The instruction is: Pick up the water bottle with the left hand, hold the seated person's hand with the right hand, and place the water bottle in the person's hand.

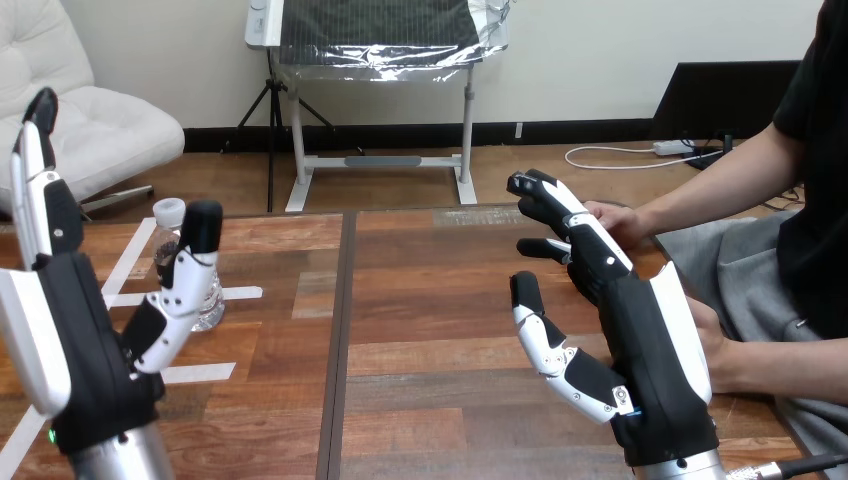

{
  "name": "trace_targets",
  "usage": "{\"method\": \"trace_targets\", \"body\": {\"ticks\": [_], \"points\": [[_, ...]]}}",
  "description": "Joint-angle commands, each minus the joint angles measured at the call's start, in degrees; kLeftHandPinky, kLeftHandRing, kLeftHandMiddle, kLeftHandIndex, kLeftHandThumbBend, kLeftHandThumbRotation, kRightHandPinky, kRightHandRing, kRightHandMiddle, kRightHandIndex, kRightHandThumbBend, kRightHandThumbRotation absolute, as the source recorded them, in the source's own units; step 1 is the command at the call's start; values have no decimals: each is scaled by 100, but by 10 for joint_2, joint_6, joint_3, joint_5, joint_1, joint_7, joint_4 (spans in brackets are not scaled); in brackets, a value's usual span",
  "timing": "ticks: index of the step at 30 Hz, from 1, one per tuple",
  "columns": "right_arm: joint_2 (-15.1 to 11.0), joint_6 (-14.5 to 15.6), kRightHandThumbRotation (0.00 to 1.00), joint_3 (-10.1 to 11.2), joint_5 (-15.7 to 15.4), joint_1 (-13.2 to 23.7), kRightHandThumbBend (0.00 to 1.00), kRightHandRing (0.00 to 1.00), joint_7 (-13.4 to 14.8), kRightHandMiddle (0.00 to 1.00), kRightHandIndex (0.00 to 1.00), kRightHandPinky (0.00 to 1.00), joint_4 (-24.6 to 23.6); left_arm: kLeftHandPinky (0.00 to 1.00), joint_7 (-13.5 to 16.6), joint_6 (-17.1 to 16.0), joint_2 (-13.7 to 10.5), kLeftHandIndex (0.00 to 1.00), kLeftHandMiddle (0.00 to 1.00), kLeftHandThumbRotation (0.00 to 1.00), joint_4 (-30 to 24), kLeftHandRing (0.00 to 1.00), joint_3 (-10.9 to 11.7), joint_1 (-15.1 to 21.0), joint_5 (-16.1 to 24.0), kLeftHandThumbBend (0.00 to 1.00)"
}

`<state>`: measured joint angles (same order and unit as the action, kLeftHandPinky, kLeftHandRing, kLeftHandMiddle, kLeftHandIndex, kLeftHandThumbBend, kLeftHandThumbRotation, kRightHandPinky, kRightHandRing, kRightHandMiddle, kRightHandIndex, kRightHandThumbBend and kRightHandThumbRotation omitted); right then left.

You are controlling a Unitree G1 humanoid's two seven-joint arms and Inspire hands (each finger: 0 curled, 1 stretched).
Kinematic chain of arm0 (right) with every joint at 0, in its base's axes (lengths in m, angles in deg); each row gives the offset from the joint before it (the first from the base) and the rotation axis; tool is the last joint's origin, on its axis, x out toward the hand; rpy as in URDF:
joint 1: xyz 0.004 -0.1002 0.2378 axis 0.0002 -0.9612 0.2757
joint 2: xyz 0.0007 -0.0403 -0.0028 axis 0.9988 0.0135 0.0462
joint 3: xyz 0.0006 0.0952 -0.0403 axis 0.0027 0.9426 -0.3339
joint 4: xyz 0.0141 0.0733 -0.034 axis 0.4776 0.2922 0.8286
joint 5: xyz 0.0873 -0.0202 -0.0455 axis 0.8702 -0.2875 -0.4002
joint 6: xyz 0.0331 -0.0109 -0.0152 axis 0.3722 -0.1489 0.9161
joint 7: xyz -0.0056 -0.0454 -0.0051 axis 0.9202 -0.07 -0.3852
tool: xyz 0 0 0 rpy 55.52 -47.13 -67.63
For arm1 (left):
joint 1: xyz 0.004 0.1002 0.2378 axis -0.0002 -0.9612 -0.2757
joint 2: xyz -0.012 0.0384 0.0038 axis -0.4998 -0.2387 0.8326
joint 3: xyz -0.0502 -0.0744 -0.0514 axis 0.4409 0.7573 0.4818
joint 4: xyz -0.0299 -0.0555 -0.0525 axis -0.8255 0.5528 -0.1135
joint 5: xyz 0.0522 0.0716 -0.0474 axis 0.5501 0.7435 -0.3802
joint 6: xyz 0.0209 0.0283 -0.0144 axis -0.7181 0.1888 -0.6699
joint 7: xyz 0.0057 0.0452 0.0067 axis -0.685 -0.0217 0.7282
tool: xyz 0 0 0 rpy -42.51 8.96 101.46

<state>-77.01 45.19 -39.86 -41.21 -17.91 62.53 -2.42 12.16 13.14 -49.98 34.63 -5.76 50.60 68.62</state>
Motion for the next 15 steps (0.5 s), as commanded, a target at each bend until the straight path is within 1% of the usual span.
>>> {"method": "trace_targets", "body": {"ticks": [1,3,4,6,7,10,15], "points": [[11,-8,0,4,1,38,10,89,7,94,86,76,2,98,-41,24,-10,98,99,66,27,99,7,45,-37,80],[11,-9,0,5,0,39,10,89,7,94,86,77,3,98,-54,27,-12,99,100,65,34,99,9,50,-49,82],[11,-9,0,5,0,39,10,89,7,94,86,77,2,98,-66,36,-12,99,100,64,37,99,10,53,-59,83],[11,-8,0,5,-1,39,10,89,7,93,86,77,2,99,-80,46,-12,100,100,62,38,100,12,57,-69,86],[11,-7,0,5,-1,39,10,89,7,93,86,77,2,99,-90,61,-13,100,100,62,38,100,13,60,-74,87],[10,-8,0,5,-2,41,10,89,7,93,86,77,3,99,-109,90,-14,100,100,61,40,100,15,67,-80,90],[8,-7,0,6,-4,43,9,90,6,93,86,77,3,99,-131,123,-16,100,100,60,49,100,18,83,-89,93]]}}
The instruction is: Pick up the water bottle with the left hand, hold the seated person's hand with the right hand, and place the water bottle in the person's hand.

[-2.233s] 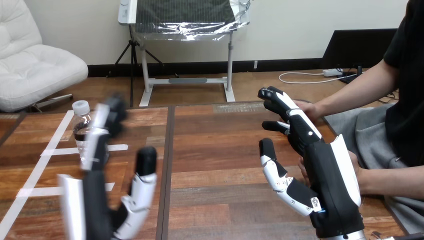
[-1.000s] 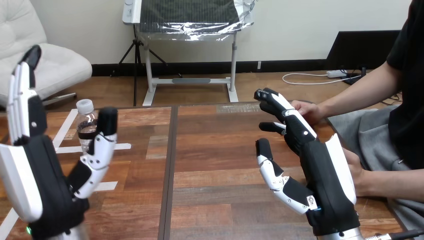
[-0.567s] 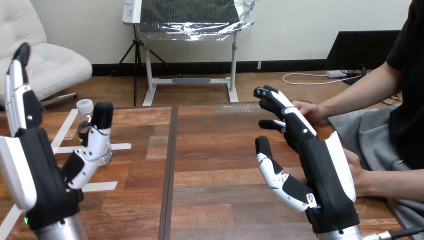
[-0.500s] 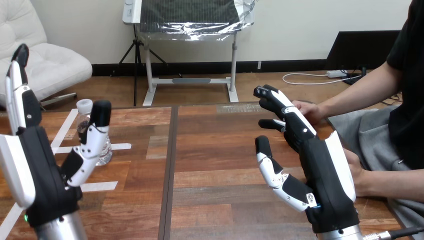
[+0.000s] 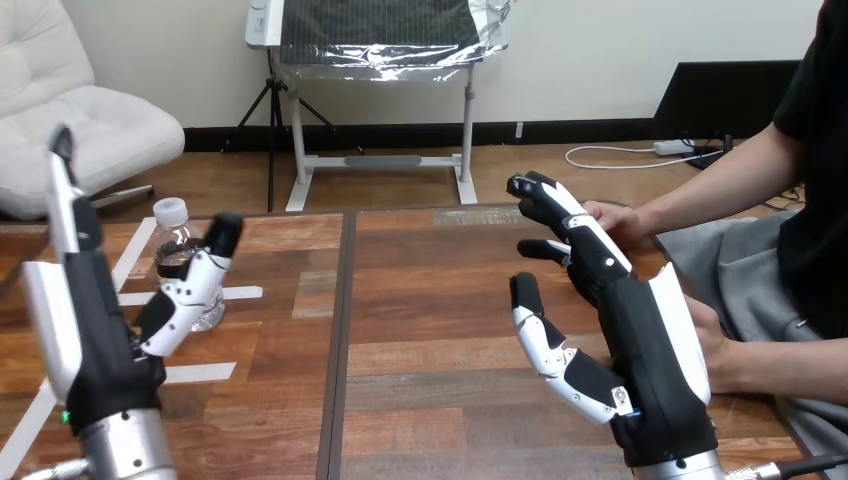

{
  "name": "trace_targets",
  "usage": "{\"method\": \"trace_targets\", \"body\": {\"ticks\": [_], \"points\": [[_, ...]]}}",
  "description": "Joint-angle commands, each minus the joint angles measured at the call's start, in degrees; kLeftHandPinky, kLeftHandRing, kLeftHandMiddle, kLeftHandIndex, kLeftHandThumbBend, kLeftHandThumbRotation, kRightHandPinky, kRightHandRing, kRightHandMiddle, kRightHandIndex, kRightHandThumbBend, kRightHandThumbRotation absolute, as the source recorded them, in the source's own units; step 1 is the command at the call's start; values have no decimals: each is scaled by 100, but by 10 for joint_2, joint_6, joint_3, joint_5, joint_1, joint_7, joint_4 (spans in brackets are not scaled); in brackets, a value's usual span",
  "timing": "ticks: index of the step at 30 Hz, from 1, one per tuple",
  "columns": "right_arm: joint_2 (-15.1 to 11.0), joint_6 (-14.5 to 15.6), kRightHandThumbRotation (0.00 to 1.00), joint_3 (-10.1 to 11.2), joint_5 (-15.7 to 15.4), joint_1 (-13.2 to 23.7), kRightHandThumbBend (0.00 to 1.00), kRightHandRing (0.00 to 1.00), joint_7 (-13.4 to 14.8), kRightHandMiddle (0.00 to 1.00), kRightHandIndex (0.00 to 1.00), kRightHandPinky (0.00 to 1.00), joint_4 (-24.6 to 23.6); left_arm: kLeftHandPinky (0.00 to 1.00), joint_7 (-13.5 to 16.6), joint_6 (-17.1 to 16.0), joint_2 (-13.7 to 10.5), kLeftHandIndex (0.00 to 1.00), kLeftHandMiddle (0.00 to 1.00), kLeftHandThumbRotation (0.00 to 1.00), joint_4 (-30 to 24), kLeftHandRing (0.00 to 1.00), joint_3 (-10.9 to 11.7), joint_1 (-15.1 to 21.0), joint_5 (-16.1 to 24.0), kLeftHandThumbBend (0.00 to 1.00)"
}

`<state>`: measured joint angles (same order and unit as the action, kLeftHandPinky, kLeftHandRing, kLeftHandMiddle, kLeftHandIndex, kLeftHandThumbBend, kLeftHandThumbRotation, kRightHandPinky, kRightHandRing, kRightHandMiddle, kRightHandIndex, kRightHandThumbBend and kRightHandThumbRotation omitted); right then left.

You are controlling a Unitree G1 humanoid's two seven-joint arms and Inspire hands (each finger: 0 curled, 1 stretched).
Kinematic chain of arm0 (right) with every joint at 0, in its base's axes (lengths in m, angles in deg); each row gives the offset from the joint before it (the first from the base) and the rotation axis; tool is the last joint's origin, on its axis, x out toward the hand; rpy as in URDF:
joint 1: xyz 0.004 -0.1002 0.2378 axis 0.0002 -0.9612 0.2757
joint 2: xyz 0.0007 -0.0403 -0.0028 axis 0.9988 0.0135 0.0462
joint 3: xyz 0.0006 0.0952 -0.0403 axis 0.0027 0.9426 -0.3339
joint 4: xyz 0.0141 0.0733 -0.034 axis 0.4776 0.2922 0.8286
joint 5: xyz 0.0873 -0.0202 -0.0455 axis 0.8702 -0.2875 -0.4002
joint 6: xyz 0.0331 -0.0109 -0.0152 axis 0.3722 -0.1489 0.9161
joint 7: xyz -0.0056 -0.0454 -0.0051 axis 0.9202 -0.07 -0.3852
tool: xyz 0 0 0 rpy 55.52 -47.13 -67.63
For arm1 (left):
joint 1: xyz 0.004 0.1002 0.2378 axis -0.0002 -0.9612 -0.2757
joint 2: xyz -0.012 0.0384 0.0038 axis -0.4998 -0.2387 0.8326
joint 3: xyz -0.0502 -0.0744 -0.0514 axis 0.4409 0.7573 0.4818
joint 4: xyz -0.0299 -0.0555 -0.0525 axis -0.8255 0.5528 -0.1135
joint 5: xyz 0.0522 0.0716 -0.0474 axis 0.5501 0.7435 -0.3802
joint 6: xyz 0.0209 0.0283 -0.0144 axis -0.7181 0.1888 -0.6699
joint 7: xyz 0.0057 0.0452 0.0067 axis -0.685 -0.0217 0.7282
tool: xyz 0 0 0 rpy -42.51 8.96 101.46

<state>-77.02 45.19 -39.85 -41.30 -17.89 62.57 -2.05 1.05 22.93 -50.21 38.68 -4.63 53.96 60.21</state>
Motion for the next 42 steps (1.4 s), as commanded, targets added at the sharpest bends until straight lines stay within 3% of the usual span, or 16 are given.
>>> {"method": "trace_targets", "body": {"ticks": [1,23,42], "points": [[8,-6,0,6,-3,43,9,90,5,93,86,77,-1,99,-25,34,-16,100,100,60,13,100,7,56,-6,93],[5,2,0,7,3,51,10,92,0,93,86,84,1,97,-83,122,-44,100,100,57,111,100,14,153,-25,94],[1,-1,0,9,7,56,11,91,-3,93,86,84,5,92,-65,114,-58,100,100,53,236,99,19,235,-37,97]]}}
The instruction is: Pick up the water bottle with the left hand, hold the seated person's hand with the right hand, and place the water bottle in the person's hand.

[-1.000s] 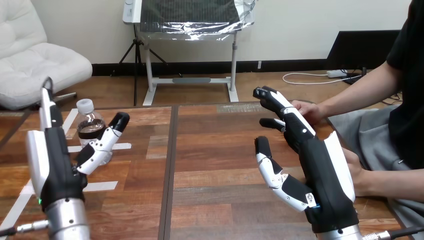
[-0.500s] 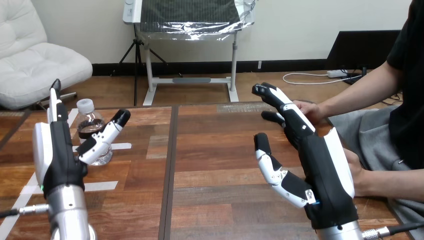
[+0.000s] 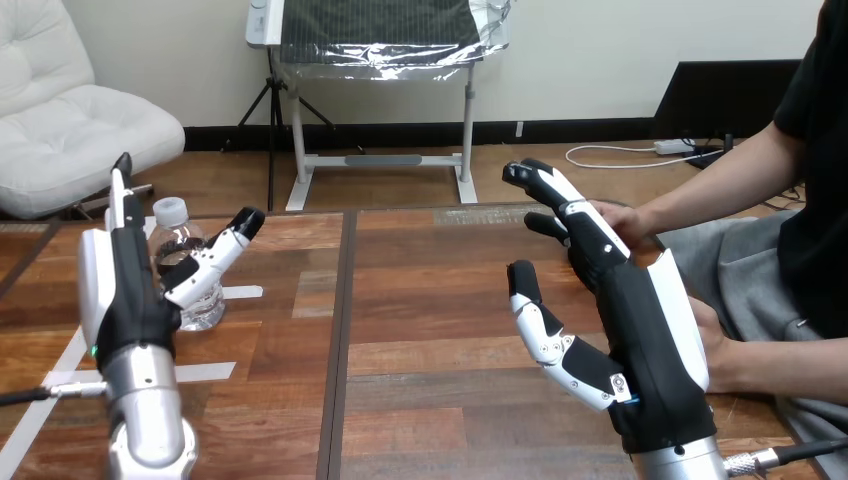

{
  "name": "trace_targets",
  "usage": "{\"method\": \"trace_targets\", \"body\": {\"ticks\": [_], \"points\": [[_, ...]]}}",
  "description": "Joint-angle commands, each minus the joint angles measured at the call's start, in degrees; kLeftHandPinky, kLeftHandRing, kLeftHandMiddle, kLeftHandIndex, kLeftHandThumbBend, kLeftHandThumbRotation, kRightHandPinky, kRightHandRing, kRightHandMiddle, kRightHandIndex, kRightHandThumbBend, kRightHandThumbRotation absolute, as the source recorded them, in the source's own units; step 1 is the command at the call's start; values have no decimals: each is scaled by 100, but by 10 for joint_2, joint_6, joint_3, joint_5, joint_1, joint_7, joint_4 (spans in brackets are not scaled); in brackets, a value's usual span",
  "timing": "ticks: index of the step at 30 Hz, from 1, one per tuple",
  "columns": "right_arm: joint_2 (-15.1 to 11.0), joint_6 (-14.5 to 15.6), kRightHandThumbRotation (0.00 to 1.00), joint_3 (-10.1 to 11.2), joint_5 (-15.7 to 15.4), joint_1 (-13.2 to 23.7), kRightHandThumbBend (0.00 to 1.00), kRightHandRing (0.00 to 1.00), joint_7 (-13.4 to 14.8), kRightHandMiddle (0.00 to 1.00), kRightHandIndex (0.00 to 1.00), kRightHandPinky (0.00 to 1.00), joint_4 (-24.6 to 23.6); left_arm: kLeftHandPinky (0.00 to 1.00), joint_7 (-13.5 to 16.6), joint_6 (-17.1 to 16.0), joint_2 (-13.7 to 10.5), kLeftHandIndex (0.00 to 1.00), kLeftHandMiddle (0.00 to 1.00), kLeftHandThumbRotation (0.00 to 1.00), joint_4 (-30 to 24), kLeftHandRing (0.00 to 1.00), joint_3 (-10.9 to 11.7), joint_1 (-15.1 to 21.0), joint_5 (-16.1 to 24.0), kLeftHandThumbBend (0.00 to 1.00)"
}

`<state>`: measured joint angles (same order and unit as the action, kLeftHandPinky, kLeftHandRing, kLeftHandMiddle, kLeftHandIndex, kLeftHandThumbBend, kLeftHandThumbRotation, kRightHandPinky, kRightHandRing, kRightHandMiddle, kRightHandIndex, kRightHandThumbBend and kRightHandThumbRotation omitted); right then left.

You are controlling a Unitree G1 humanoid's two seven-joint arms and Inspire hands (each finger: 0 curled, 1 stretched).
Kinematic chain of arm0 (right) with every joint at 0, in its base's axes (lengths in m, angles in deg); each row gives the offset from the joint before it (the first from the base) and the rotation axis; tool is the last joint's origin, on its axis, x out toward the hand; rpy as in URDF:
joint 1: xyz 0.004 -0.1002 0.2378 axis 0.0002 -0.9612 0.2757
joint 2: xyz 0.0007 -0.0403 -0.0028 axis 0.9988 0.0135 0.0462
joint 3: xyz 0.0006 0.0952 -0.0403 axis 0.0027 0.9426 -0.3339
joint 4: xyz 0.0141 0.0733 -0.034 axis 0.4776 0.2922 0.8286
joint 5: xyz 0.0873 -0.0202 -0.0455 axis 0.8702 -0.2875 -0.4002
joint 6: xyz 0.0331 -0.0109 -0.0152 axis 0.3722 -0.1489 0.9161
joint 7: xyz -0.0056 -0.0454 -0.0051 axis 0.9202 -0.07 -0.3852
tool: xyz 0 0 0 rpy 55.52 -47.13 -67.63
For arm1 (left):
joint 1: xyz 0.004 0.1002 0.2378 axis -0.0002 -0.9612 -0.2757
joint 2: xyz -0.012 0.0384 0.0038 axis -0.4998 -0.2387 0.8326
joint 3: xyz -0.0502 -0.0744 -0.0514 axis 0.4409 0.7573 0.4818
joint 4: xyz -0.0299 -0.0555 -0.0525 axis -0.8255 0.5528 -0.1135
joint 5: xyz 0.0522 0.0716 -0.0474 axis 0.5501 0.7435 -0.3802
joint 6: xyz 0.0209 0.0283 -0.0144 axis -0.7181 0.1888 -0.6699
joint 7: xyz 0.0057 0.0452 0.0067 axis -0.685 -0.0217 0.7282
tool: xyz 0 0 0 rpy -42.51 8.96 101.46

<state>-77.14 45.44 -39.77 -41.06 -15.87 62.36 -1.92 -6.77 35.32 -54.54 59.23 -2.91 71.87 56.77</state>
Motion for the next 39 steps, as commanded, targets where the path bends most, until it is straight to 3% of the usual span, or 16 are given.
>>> {"method": "trace_targets", "body": {"ticks": [1,23,39], "points": [[2,-4,0,8,4,36,11,91,-1,93,86,84,3,92,16,-13,-16,100,100,53,37,99,2,59,-2,97],[0,-4,0,9,5,38,12,92,-3,93,84,84,4,88,70,-45,-40,100,99,54,157,96,-9,122,18,99],[-3,-1,0,11,7,40,12,93,-10,93,84,88,2,87,90,-23,-57,100,98,54,232,96,-15,167,19,98]]}}
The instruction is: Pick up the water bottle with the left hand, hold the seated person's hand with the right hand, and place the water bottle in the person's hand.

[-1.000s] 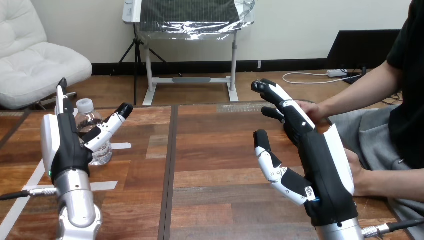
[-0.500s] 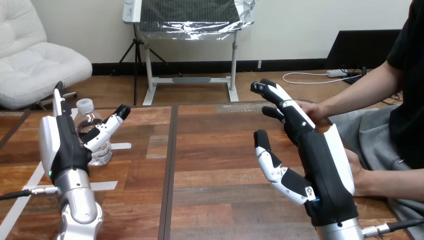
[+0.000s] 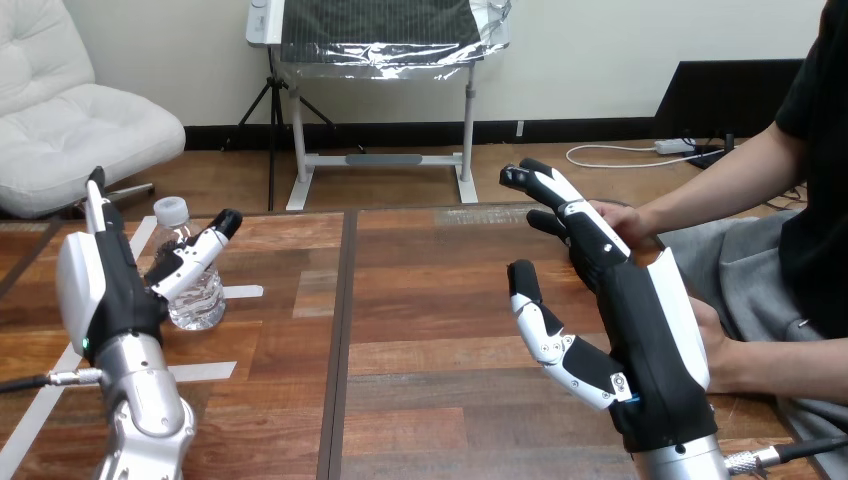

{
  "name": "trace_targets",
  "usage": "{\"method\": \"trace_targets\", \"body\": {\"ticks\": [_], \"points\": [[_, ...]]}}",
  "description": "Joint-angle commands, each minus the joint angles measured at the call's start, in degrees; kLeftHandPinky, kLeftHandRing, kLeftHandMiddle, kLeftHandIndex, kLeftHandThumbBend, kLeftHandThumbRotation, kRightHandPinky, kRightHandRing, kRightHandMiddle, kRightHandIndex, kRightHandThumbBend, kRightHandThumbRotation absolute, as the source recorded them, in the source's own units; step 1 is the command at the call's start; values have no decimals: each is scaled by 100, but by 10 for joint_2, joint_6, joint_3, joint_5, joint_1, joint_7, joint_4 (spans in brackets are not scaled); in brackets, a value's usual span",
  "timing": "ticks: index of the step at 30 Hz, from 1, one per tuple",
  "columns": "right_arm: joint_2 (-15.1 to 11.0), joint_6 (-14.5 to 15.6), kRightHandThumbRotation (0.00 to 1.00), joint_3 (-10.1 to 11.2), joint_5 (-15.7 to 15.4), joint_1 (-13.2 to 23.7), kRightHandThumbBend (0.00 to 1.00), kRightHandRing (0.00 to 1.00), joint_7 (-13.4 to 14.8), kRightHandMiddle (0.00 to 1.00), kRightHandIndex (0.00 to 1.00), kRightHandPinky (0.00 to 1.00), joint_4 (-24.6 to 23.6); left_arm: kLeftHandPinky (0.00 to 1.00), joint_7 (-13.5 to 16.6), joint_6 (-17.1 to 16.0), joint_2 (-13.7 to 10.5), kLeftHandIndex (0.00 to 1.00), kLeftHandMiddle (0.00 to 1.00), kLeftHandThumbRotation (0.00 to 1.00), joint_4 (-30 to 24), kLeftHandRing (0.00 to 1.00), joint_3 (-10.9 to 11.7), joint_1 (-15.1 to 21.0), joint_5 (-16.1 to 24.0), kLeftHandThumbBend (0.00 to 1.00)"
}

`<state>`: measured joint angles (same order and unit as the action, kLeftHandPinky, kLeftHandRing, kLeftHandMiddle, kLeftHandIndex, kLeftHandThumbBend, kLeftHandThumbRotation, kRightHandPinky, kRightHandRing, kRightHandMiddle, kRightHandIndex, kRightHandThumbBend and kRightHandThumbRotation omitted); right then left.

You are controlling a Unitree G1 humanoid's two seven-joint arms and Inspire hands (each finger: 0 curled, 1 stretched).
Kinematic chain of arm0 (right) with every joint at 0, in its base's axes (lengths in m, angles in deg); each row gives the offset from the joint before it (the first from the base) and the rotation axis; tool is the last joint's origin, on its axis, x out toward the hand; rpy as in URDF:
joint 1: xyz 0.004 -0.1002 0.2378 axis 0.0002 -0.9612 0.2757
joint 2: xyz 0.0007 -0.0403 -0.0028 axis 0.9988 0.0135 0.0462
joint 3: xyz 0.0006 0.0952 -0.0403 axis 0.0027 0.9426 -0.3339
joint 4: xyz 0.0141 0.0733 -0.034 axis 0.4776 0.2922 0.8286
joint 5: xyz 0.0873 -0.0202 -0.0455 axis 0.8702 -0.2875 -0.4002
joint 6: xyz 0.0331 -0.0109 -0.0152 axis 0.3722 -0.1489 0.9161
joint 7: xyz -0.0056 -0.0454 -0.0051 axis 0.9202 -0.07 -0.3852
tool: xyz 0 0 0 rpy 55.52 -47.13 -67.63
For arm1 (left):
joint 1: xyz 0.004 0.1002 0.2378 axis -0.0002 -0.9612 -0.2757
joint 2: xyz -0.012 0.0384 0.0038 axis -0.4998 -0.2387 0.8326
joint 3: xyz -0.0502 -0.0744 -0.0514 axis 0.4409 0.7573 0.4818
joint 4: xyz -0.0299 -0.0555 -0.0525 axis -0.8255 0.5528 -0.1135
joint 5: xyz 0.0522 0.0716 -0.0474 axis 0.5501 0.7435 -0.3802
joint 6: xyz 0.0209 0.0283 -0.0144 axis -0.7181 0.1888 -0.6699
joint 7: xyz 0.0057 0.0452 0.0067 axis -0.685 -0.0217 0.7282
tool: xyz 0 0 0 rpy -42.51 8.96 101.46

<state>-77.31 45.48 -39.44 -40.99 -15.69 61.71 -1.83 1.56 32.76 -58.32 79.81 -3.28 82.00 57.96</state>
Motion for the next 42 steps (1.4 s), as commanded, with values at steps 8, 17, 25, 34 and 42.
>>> {"method": "trace_targets", "body": {"ticks": [8,17,25,34,42], "points": [[-3,-5,0,10,6,38,12,93,-4,92,84,89,4,87,11,5,-28,100,97,52,57,95,-17,82,8,96],[-4,-6,0,13,4,40,13,92,-3,92,84,89,6,86,8,0,-38,100,97,52,94,95,-24,98,7,95],[-7,-4,0,15,1,40,14,91,-4,92,83,88,4,87,7,9,-43,99,97,50,111,95,-35,107,7,93],[-9,-2,0,17,3,40,14,91,-6,92,83,89,3,88,10,10,-48,97,97,49,135,95,-47,118,13,93],[-10,-9,0,19,6,42,14,91,-9,92,83,89,8,86,13,15,-58,95,95,51,146,93,-74,125,36,92]]}}
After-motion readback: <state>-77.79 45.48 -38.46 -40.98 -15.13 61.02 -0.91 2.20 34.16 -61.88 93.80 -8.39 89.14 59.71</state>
